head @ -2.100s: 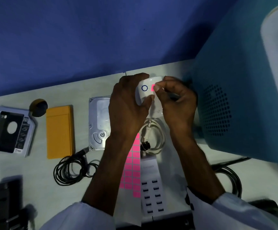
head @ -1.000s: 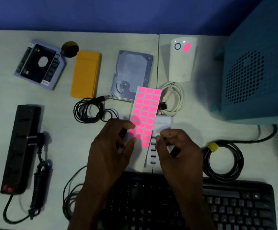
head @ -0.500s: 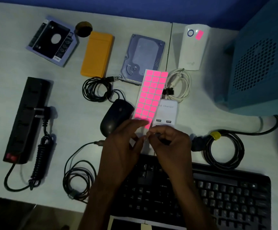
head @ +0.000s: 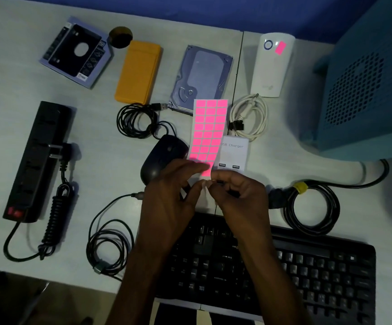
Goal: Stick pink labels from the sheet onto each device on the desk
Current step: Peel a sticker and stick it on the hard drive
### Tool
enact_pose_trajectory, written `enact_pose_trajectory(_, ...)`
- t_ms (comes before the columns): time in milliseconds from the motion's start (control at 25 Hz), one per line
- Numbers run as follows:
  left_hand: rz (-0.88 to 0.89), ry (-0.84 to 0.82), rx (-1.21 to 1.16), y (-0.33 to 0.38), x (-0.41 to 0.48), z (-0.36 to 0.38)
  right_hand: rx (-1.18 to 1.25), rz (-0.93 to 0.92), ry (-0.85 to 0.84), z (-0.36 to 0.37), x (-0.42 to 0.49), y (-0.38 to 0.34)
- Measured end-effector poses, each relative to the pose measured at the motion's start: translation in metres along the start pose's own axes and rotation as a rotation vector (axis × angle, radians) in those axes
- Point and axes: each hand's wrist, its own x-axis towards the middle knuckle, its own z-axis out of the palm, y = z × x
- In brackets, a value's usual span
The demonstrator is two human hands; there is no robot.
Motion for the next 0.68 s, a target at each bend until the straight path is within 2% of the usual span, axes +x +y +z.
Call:
enact_pose_trajectory(160,0.021,0.069,0.011,0.004,0.006,0.002,0.012,-0.082,0.001,-0.003,-0.002,-0.003)
enact_pose_trajectory(320,0.003,0.028,-0.058,0.005,0.011,-0.001,-0.029,-0.144,0.014,-0.004,0.001,-0.002)
enact_pose_trajectory(480,-0.019,0.001,-0.074,0.006,0.016,-0.002,-0.04,-0.07,0.018,-0.009,0.003,-0.004)
enact_pose_trajectory(560,-0.063,0.042,-0.132,0.006,0.019,-0.004,-0.057,-0.037,0.073,-0.011,0.003,-0.004)
enact_pose_trajectory(680,-0.117,0.11,-0.229,0.009,0.023,-0.009,-0.094,-0.111,0.195,-0.013,0.003,-0.011)
